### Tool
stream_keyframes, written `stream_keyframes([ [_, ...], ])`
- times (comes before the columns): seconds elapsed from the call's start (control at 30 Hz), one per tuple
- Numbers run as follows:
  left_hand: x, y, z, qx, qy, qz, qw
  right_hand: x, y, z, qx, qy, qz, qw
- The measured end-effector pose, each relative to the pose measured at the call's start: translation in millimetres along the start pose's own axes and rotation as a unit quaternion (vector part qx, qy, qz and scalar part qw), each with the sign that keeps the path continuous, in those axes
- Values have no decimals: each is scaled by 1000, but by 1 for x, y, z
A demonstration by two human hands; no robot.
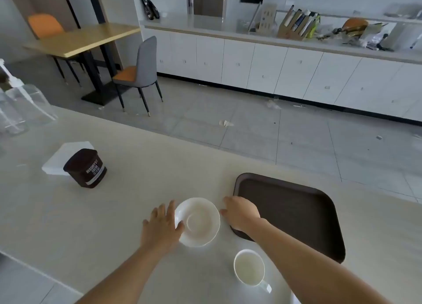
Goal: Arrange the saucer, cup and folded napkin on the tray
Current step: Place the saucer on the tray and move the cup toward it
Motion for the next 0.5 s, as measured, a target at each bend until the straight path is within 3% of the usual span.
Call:
stream_keyframes([
  [0.2, 1, -2, -17, 46, 34, 59, 997, -2, -5, -18, 39, -35, -66, 996],
  [0.5, -6, -6, -23, 21, 38, 82, 996, 2, -20, -37, 59, -94, -120, 987],
])
Point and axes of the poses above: each hand's wrist, its own y-axis away from the middle knuckle, its own z-axis out of the back of the hand, x = y × z, the point moved 1 cm from there along -y, towards the middle knuckle, and after that the axes turned 9 degrees about -y, right-handed, at the moved point
